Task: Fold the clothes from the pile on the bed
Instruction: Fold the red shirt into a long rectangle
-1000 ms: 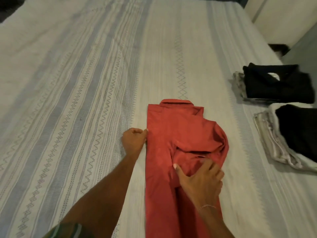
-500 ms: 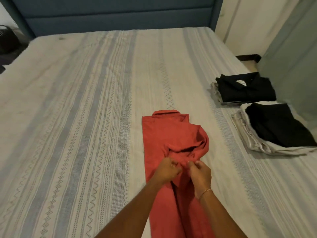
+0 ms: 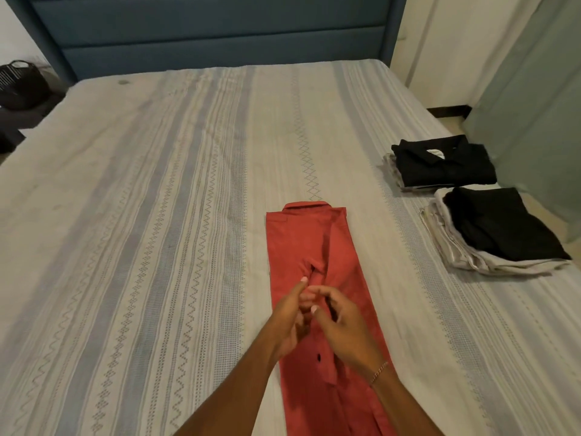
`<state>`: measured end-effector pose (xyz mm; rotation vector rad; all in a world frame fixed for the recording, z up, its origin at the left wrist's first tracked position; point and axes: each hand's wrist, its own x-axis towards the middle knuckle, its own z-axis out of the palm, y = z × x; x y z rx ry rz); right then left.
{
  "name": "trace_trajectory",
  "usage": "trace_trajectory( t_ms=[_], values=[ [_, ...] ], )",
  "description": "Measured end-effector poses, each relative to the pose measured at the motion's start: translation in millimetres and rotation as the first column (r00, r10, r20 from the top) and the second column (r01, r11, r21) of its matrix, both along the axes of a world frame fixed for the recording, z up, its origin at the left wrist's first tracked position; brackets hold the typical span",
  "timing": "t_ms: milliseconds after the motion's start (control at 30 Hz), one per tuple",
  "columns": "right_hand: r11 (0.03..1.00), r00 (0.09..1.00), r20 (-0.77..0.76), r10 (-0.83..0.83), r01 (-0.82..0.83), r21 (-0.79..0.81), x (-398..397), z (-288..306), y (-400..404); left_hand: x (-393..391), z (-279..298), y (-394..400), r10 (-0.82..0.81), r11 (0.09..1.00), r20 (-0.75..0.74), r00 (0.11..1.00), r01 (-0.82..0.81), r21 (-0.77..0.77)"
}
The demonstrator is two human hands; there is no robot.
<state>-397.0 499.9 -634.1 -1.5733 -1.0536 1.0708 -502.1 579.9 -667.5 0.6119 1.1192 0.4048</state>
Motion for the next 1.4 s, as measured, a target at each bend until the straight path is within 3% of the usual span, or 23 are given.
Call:
trace_trajectory(
  t_ms=[200,300,433,600,700,767,833,933,1000,1067,1133,1233,1400],
  values=[
    [0.997,0.955,-0.294,0.022,-0.044,-0.07,-2.6,2.8,-33.0,-18.3,-5.9,-15.8,-0.136,0.981,0.081,0.987,0.146,-0.131],
    [0.993,0.906,-0.418,-0.07,0.024,-0.114,-3.6,-2.2,-51.2,-23.9,-3.3,-22.8,-0.194,0.956,0.164,0.967,0.224,-0.188],
    [0.972,0.8,-0.561,-0.213,0.116,-0.204,-4.5,-12.2,-65.3,-28.1,-7.1,-33.4,-0.203,0.959,0.142,0.969,0.226,-0.169],
    [0.895,0.792,-0.448,-0.414,0.263,-0.361,-14.8,-27.4,-69.4,-34.9,-12.0,-42.3,-0.047,0.985,0.19,0.981,0.078,-0.157],
    [0.914,0.852,-0.416,-0.318,0.159,-0.372,-19.3,-25.2,-72.9,-40.6,-16.2,-48.2,-0.043,0.991,0.241,0.97,0.072,-0.114],
    [0.938,0.914,-0.334,-0.23,0.117,-0.327,-22.1,-24.3,-75.7,-44.3,-19.4,-52.9,-0.086,0.992,0.183,0.979,0.1,-0.074],
    [0.944,0.957,-0.176,-0.229,0.175,-0.279,-23.5,-25.5,-78.6,-45.8,-20.8,-58.6,-0.12,0.992,0.057,0.991,0.122,-0.033],
    [0.936,0.97,-0.037,-0.239,0.22,-0.275,-26.9,-20.0,-83.3,-46.1,-22.4,-69.6,-0.118,0.993,-0.048,0.992,0.116,-0.039],
    [0.933,0.954,-0.183,-0.238,0.172,-0.317,-25.4,-18.9,-85.5,-44.0,-19.2,-76.8,-0.092,0.992,-0.017,0.996,0.09,-0.083],
    [0.921,0.864,-0.419,-0.278,0.115,-0.373,-22.2,-14.0,-89.5,-40.1,-17.0,-83.4,-0.086,0.987,0.047,0.995,0.092,-0.13],
    [0.909,0.761,-0.562,-0.323,0.083,-0.409,-17.6,-8.6,-93.3,-38.5,-11.3,-89.6,-0.076,0.982,0.125,0.989,0.096,-0.164],
    [0.904,0.699,-0.615,-0.366,0.108,-0.414,-5.2,-8.5,-99.3,-35.5,-10.2,-96.3,-0.012,0.978,0.2,0.98,0.053,-0.204],
    [0.898,0.769,-0.512,-0.384,0.183,-0.399,11.9,-21.7,-105.3,-47.9,-17.5,-99.7,0.111,0.993,0.249,0.962,-0.102,-0.052]
  ],
)
